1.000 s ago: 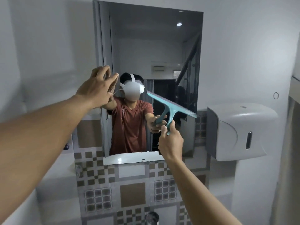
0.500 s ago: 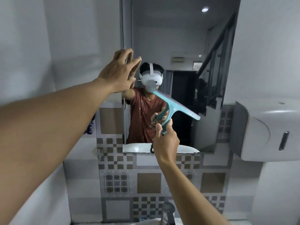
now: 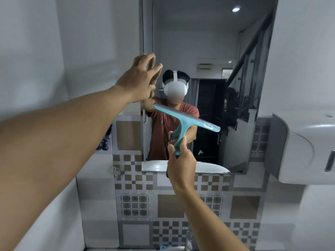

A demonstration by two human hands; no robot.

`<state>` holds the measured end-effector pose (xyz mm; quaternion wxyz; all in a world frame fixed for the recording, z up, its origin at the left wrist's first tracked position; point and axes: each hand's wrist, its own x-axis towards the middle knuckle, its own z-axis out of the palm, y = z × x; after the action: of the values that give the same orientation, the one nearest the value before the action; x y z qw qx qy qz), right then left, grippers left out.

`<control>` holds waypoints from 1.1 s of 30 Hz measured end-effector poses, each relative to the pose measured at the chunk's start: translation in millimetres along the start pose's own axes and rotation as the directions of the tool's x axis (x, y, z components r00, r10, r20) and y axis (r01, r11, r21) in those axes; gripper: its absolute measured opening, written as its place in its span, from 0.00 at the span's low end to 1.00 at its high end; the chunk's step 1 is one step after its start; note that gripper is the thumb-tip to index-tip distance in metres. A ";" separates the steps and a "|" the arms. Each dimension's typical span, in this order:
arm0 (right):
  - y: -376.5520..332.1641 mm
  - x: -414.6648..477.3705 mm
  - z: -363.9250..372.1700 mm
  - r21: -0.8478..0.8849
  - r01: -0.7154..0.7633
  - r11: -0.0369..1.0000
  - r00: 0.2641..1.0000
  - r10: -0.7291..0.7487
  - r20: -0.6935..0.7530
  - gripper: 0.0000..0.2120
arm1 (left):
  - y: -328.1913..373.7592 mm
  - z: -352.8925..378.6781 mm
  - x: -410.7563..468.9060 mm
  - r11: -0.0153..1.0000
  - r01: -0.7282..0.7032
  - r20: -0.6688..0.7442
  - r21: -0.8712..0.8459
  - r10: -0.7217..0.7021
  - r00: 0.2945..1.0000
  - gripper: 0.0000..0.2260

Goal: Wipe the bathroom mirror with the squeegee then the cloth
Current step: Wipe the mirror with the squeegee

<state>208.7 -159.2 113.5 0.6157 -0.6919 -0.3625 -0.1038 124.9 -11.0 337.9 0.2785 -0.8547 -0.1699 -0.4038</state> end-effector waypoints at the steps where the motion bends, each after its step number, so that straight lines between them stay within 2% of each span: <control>1: 1.7 -0.7 -2.5 -0.038 0.027 0.999 0.999 -0.026 0.034 0.28 | -0.4 1.6 0.0 1.000 0.003 -0.005 0.000 -0.003 1.000 0.32; 4: 7.5 -5.8 -9.2 -0.184 0.114 0.976 0.986 -0.088 0.144 0.28 | -0.2 5.3 0.0 1.000 0.003 -0.020 0.020 -0.003 1.000 0.32; 9: 15.1 -0.2 -23.0 -0.353 0.229 0.907 0.969 -0.179 0.170 0.27 | -1.2 4.8 -0.7 1.000 0.002 -0.009 0.020 -0.002 1.000 0.31; 13: 21.5 5.3 -39.4 -0.553 0.405 0.728 0.911 -0.267 0.316 0.26 | 1.8 0.8 -3.0 1.000 -0.001 -0.015 0.031 0.002 1.000 0.32; 19: 17.2 28.1 -77.8 -0.685 0.523 0.507 0.852 -0.318 0.415 0.27 | 17.5 5.1 -12.5 1.000 -0.017 -0.012 -0.007 0.017 1.000 0.35; 23: 12.4 44.8 -110.1 -0.723 0.558 0.407 0.828 -0.329 0.454 0.28 | 24.5 13.2 -23.3 0.999 -0.017 0.007 -0.048 0.017 1.000 0.38; 29: 24.7 59.0 -148.7 -0.764 0.523 0.377 0.843 -0.360 0.400 0.27 | 34.0 16.7 -28.8 0.999 -0.002 -0.031 -0.054 0.000 1.000 0.37; 33: 34.4 63.0 -164.8 -0.780 0.487 0.392 0.859 -0.378 0.346 0.27 | 45.7 28.4 -44.7 0.997 -0.068 0.008 -0.044 0.069 0.998 0.36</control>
<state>325.3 -287.8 160.3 0.1286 -0.7870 -0.4657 -0.3836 137.8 -32.5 272.6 0.2725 -0.8679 -0.1329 -0.3936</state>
